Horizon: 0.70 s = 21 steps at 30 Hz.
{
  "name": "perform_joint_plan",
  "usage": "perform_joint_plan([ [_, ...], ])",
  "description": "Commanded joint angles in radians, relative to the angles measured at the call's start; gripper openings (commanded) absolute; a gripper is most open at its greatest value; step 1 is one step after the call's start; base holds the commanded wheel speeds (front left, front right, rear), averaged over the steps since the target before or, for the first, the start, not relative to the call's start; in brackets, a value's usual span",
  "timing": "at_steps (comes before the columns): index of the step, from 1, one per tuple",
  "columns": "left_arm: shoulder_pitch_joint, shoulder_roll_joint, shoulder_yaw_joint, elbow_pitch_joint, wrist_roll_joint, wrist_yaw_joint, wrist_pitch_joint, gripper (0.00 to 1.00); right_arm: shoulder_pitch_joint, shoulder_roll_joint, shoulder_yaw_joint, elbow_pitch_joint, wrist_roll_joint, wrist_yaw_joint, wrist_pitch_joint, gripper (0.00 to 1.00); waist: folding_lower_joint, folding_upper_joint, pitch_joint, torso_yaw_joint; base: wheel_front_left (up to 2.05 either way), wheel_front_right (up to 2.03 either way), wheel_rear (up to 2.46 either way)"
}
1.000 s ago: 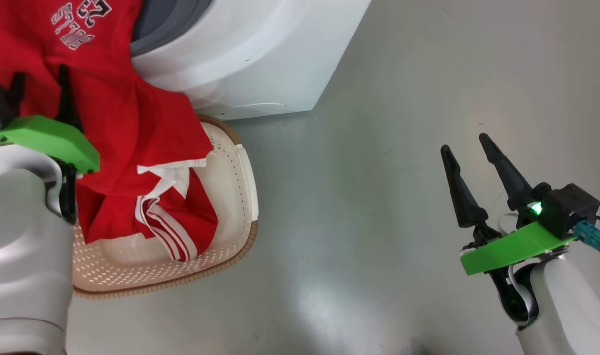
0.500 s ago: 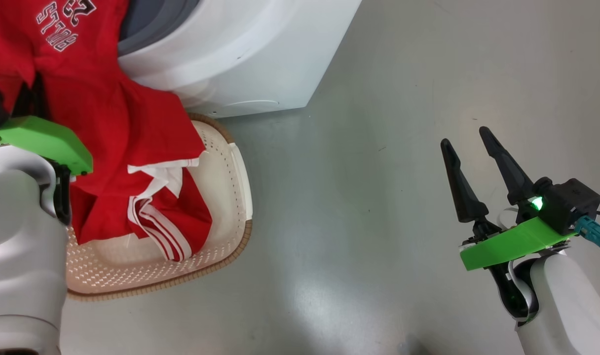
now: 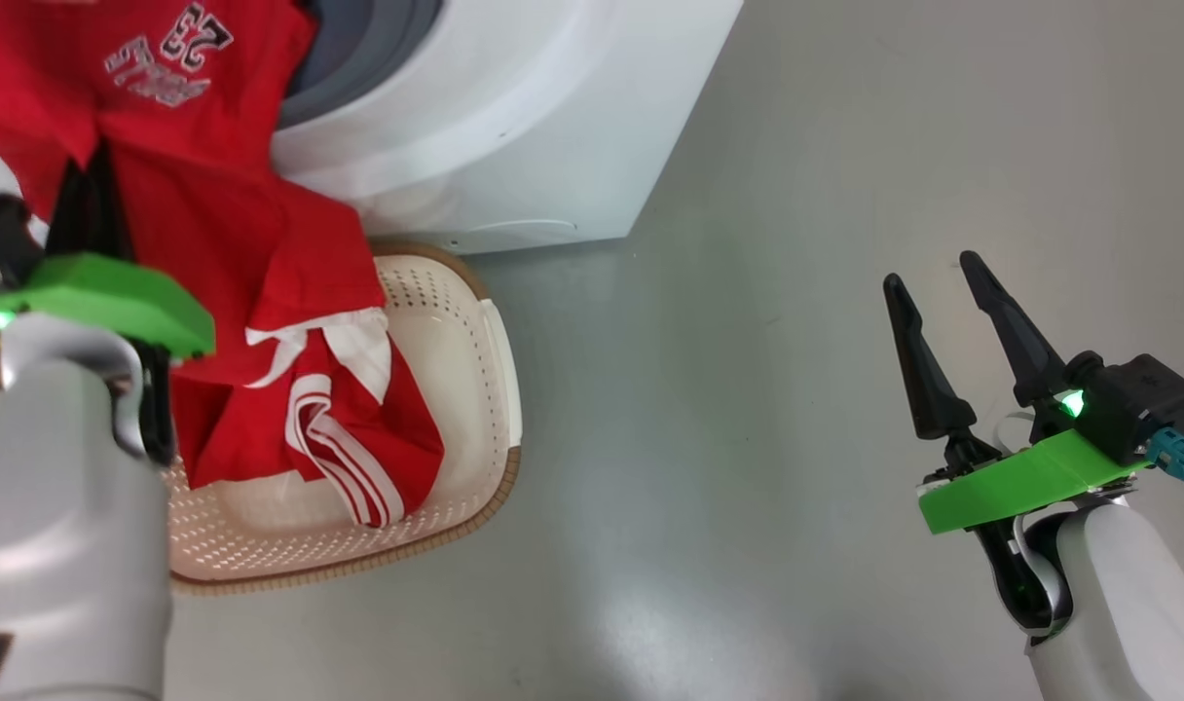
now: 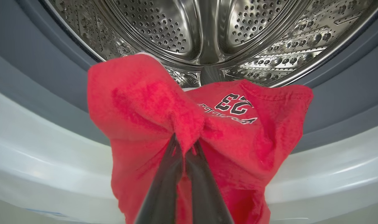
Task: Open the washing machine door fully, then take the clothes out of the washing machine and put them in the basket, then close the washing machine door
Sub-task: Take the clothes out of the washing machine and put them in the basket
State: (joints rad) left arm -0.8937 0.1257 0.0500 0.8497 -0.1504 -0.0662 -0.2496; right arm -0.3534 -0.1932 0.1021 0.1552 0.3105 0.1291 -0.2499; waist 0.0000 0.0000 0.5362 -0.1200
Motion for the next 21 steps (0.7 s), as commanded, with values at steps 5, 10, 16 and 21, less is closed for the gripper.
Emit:
perform_joint_plan([
  [5,0.165,0.007,0.05,-0.186,-0.004,-0.018,-0.012,0.0,0.048,-0.012,0.007,-0.02,0.001,0.002,-0.012,1.0,0.0,0.0,-0.046,0.022,0.0,0.0,0.0],
  [10,0.262,-0.014,0.055,-0.291,0.005,-0.028,-0.012,0.0,0.064,-0.016,0.004,-0.02,0.002,0.002,-0.012,1.0,0.0,0.0,-0.067,0.031,0.0,0.0,0.0],
  [16,0.398,-0.046,0.05,-0.44,0.011,-0.037,-0.012,0.0,0.082,-0.022,0.0,-0.023,0.002,0.002,-0.012,1.0,0.0,0.0,-0.08,0.044,0.0,0.0,0.0],
  [21,0.508,-0.062,0.03,-0.531,0.012,-0.04,-0.012,0.0,0.086,-0.027,0.006,-0.023,0.004,0.002,-0.012,1.0,0.0,0.0,-0.085,0.046,0.0,0.0,0.0],
])
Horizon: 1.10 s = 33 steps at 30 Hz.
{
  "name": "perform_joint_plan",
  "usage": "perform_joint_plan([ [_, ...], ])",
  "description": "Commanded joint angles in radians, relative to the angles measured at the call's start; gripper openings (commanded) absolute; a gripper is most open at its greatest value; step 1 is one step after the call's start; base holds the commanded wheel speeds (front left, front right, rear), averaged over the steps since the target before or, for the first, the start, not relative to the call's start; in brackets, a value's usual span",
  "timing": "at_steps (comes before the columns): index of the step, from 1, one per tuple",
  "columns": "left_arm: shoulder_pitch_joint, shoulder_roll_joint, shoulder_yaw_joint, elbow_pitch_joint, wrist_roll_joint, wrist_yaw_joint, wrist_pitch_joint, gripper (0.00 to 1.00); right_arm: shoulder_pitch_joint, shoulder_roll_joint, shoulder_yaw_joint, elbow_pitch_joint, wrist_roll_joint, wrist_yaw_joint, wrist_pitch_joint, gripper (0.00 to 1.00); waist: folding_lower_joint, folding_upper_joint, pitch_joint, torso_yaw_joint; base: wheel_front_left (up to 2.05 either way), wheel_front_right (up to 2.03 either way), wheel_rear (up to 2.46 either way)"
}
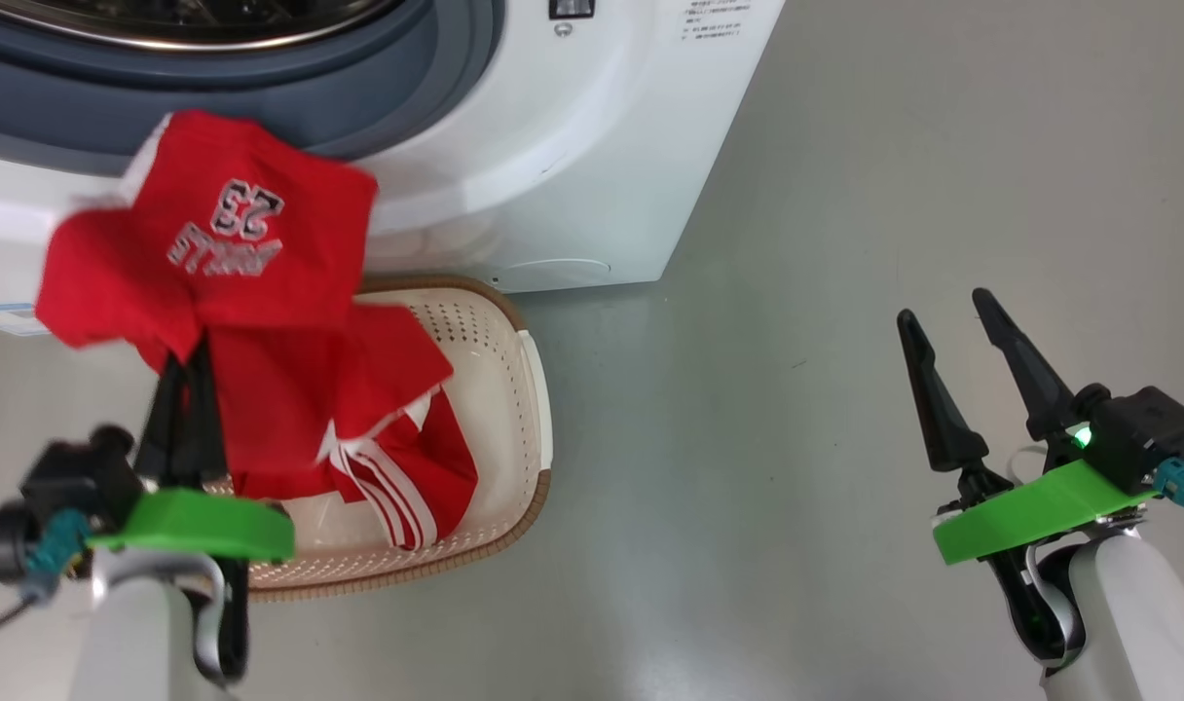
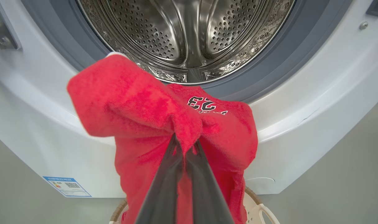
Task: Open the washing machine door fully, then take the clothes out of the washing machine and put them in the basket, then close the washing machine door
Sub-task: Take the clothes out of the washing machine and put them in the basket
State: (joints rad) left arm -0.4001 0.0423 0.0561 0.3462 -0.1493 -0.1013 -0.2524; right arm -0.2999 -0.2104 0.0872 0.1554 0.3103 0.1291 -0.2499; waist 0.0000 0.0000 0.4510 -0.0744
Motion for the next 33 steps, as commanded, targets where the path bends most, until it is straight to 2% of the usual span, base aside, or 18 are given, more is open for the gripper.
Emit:
perform_joint_plan([
  [1,0.034,0.019,0.02,-0.039,0.008,-0.004,-0.009,0.0,0.033,-0.01,0.022,-0.023,0.004,0.002,-0.012,1.0,0.0,0.0,-0.002,0.0,0.0,0.0,0.0],
  [9,0.105,0.009,-0.021,-0.011,-0.043,0.005,-0.009,0.0,0.034,-0.011,0.035,-0.021,0.004,0.002,-0.012,1.0,0.0,0.0,-0.003,-0.005,0.0,0.0,0.0],
  [23,-0.071,0.009,-0.053,0.357,-0.038,-0.015,-0.009,0.0,0.007,0.005,0.044,-0.027,0.006,0.002,-0.012,1.0,0.0,0.0,0.057,-0.042,0.0,0.0,0.0],
  [33,-0.221,0.035,-0.071,0.608,-0.007,-0.024,-0.009,0.0,-0.029,0.019,0.053,-0.03,0.007,0.002,-0.012,1.0,0.0,0.0,0.114,-0.073,0.0,0.0,0.0],
])
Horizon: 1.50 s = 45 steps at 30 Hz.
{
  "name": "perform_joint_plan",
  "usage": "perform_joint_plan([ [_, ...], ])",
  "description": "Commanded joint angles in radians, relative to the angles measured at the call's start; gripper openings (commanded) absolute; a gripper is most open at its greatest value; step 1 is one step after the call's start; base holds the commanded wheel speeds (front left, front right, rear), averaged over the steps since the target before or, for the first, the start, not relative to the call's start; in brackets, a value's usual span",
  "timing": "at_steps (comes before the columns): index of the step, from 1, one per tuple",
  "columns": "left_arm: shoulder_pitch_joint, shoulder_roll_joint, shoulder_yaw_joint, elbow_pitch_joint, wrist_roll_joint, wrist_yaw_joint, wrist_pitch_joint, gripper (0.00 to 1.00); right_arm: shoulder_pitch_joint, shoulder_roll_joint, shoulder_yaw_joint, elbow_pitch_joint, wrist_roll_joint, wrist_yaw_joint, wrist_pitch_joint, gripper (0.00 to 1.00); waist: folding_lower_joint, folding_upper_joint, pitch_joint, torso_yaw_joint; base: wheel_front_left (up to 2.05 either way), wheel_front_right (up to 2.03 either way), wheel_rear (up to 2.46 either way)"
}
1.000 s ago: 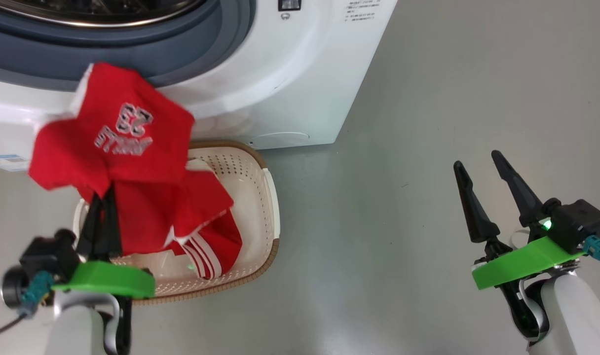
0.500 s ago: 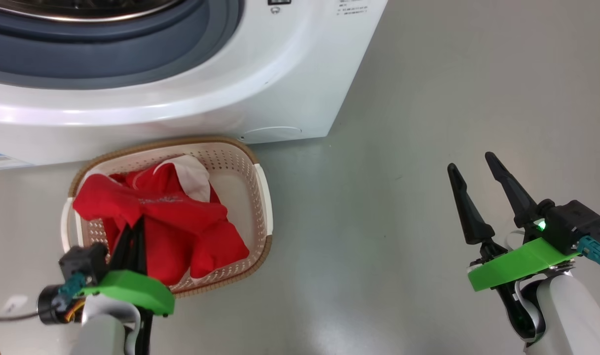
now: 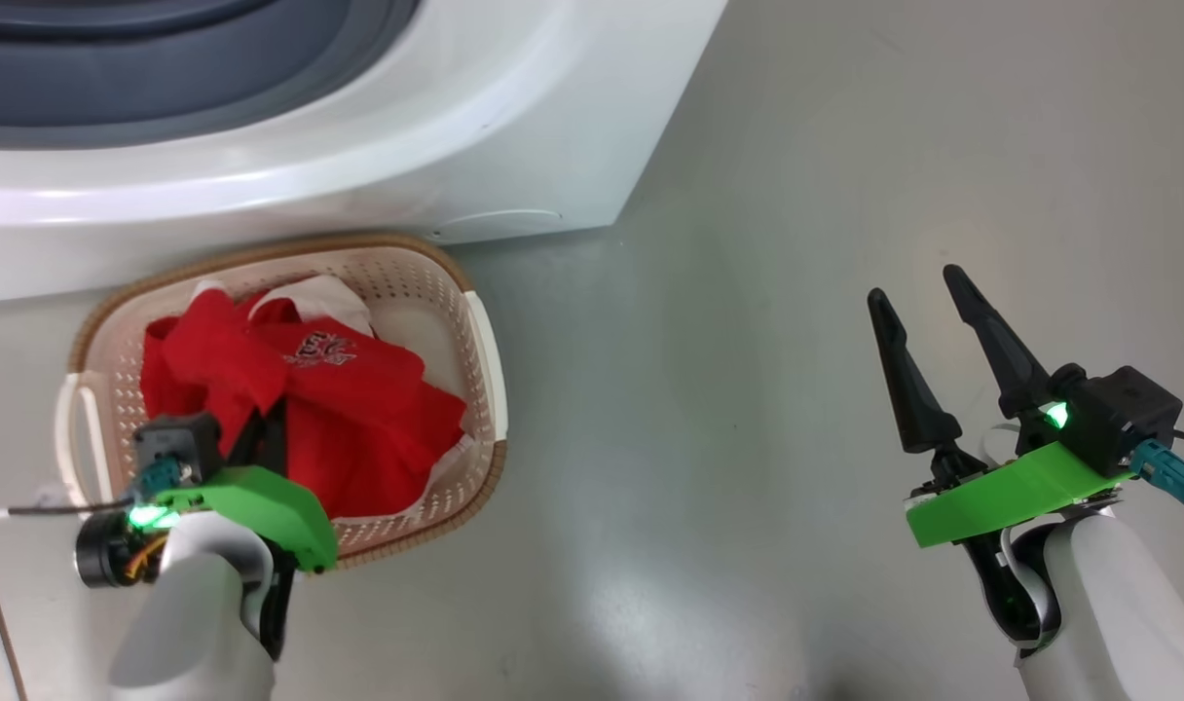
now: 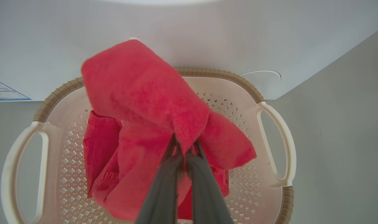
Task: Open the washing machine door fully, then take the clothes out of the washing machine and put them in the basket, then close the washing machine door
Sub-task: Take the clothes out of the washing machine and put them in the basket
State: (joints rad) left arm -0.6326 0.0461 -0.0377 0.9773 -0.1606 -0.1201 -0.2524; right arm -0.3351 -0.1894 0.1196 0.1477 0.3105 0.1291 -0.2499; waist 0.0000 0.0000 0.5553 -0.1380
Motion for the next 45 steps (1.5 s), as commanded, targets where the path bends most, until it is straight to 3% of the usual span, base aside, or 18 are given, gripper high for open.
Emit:
perform_joint_plan([
  [1,-0.003,0.035,0.02,-0.002,0.007,-0.006,-0.009,0.0,0.002,-0.001,0.023,-0.022,0.007,0.002,-0.012,1.0,0.0,0.0,0.016,-0.013,0.0,0.0,0.0],
  [11,-0.125,0.081,-0.003,0.216,0.007,-0.009,-0.009,0.0,-0.033,0.013,0.039,-0.022,0.007,0.002,-0.012,1.0,0.0,0.0,0.066,-0.045,0.0,0.0,0.0],
  [12,-0.134,0.085,-0.004,0.228,0.005,-0.009,-0.009,0.05,-0.035,0.014,0.039,-0.022,0.007,0.002,-0.012,1.0,0.0,0.0,0.069,-0.047,0.0,0.0,0.0],
  [13,-0.142,0.088,-0.004,0.235,0.002,-0.009,-0.009,0.11,-0.036,0.014,0.038,-0.022,0.007,0.002,-0.012,1.0,0.0,0.0,0.071,-0.048,0.0,0.0,0.0],
  [16,-0.156,0.095,-0.005,0.251,-0.005,-0.01,-0.009,0.62,-0.038,0.014,0.037,-0.021,0.007,0.002,-0.012,1.0,0.0,0.0,0.071,-0.048,0.0,0.0,0.0],
  [17,-0.159,0.097,-0.005,0.254,-0.008,-0.01,-0.009,0.97,-0.039,0.014,0.036,-0.02,0.007,0.002,-0.012,1.0,0.0,0.0,0.071,-0.048,0.0,0.0,0.0],
  [18,-0.16,0.098,-0.005,0.255,-0.011,-0.01,-0.009,1.0,-0.039,0.014,0.034,-0.019,0.007,0.002,-0.012,1.0,0.0,0.0,0.07,-0.047,0.0,0.0,0.0],
  [29,-0.133,0.089,-0.016,0.197,-0.046,-0.01,-0.009,1.0,-0.026,0.006,0.024,-0.011,0.004,0.002,-0.012,1.0,0.0,0.0,0.033,-0.023,0.0,0.0,0.0],
  [45,-0.006,0.087,0.017,-0.043,-0.084,-0.01,-0.009,1.0,0.022,-0.019,0.02,0.005,0.003,0.002,-0.012,1.0,0.0,0.0,-0.082,0.027,0.0,0.0,0.0],
])
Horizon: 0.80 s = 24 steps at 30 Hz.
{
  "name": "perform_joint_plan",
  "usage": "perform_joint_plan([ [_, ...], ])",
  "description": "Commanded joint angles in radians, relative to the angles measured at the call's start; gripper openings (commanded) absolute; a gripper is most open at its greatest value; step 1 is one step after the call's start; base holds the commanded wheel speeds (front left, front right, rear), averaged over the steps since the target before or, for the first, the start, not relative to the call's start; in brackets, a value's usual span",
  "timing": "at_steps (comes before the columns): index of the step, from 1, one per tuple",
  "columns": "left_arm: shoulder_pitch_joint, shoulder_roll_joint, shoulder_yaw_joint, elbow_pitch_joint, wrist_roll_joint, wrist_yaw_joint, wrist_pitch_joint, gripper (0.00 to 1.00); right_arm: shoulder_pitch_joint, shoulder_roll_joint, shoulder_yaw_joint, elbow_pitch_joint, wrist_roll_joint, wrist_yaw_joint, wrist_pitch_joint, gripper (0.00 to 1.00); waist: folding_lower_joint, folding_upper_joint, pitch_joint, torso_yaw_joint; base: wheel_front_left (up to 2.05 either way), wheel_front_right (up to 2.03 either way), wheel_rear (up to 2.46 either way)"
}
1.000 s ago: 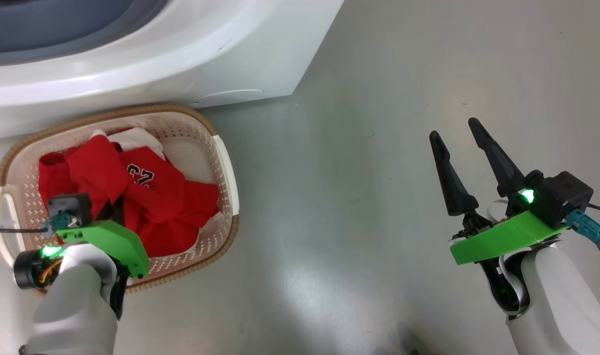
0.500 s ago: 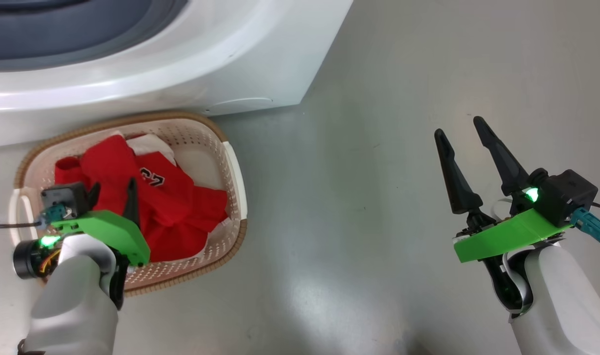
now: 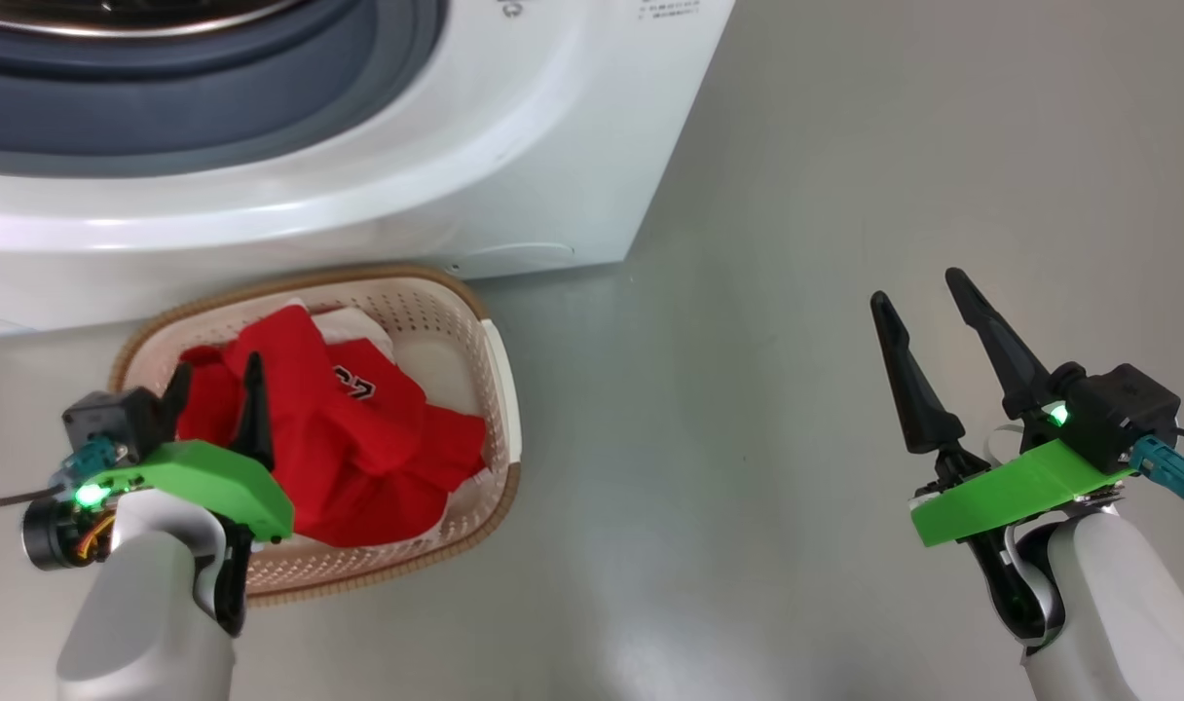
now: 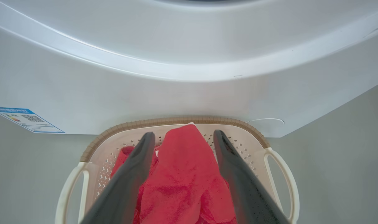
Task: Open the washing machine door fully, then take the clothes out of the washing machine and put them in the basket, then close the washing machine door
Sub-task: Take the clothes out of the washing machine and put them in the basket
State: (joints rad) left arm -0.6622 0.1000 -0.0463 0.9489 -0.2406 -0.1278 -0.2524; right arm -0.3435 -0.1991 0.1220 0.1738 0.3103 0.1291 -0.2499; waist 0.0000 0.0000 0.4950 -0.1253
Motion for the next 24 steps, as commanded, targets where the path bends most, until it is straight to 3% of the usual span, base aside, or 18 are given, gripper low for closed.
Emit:
perform_joint_plan([
  [1,0.033,0.031,0.032,-0.034,-0.004,-0.003,-0.009,1.0,0.034,-0.011,0.018,-0.019,0.004,0.002,-0.012,1.0,0.0,0.0,-0.031,0.018,0.0,0.0,0.0],
  [24,0.287,-0.007,0.107,-0.452,0.044,-0.003,-0.009,1.0,0.121,-0.048,0.022,0.003,0.012,0.002,-0.012,1.0,0.0,0.0,-0.206,0.06,0.0,0.0,0.0],
])
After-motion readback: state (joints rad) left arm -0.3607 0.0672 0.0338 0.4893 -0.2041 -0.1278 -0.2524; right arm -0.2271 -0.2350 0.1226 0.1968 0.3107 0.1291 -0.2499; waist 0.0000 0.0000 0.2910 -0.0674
